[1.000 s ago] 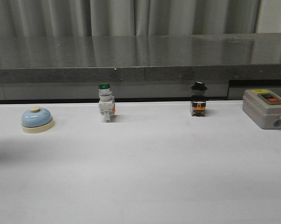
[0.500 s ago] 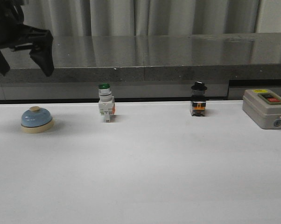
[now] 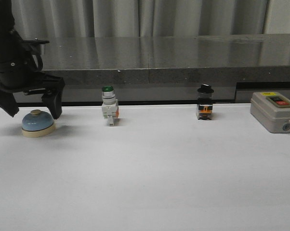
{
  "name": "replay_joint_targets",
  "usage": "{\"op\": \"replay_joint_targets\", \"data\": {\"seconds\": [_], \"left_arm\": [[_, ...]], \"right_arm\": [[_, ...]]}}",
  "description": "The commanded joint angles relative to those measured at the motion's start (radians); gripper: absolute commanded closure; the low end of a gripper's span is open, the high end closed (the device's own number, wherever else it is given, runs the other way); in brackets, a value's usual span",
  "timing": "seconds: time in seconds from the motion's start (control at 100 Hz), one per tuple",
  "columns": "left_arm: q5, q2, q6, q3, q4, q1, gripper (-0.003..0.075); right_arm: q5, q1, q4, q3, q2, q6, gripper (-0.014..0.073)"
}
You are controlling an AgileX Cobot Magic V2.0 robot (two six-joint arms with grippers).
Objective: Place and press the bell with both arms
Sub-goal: 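Lower the left gripper over the blue bell and close on it, then lift the blue bell with the left gripper and carry it nearer the robot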
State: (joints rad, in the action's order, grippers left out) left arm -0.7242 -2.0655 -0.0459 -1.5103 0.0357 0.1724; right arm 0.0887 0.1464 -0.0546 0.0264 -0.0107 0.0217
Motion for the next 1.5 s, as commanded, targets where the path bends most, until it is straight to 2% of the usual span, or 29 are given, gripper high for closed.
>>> {"op": "replay_joint_targets", "data": {"seconds": [0.0,0.23,0.32,0.41,0.57,0.68,0.84,1.06,1.2,1.49], "left_arm": [[0.012,0.041,0.002,-0.029,-0.001,0.004,0.0029],[-0.03,0.009,0.002,-0.029,-0.001,0.004,0.003],[-0.035,0.007,0.002,-0.029,-0.001,0.004,0.0061],[-0.035,0.007,0.002,-0.029,-0.001,0.004,0.0158],[-0.033,0.007,0.002,-0.029,-0.001,0.004,0.0428],[-0.035,0.016,0.002,-0.029,-0.001,0.004,0.0521],[-0.044,0.071,0.004,-0.029,-0.001,0.018,0.0526],[-0.053,0.204,0.004,-0.029,-0.001,0.1,0.0527],[-0.053,0.253,0.006,-0.029,-0.001,0.202,0.0527],[-0.013,0.208,0.014,-0.029,0.003,0.426,0.0527]], "right_arm": [[-0.082,-0.008,-0.001,-0.013,-0.018,0.004,0.0654],[-0.082,-0.008,-0.001,-0.013,-0.018,0.004,0.0654],[-0.082,-0.008,-0.001,-0.013,-0.018,0.004,0.0654],[-0.082,-0.008,-0.001,-0.013,-0.018,0.004,0.0654],[-0.082,-0.008,-0.001,-0.013,-0.018,0.004,0.0654],[-0.082,-0.008,-0.001,-0.013,-0.018,0.004,0.0654],[-0.082,-0.008,-0.001,-0.013,-0.018,0.004,0.0654],[-0.082,-0.008,-0.001,-0.013,-0.018,0.004,0.0654],[-0.082,-0.008,-0.001,-0.013,-0.018,0.004,0.0654],[-0.082,-0.008,-0.001,-0.013,-0.018,0.004,0.0654]]}}
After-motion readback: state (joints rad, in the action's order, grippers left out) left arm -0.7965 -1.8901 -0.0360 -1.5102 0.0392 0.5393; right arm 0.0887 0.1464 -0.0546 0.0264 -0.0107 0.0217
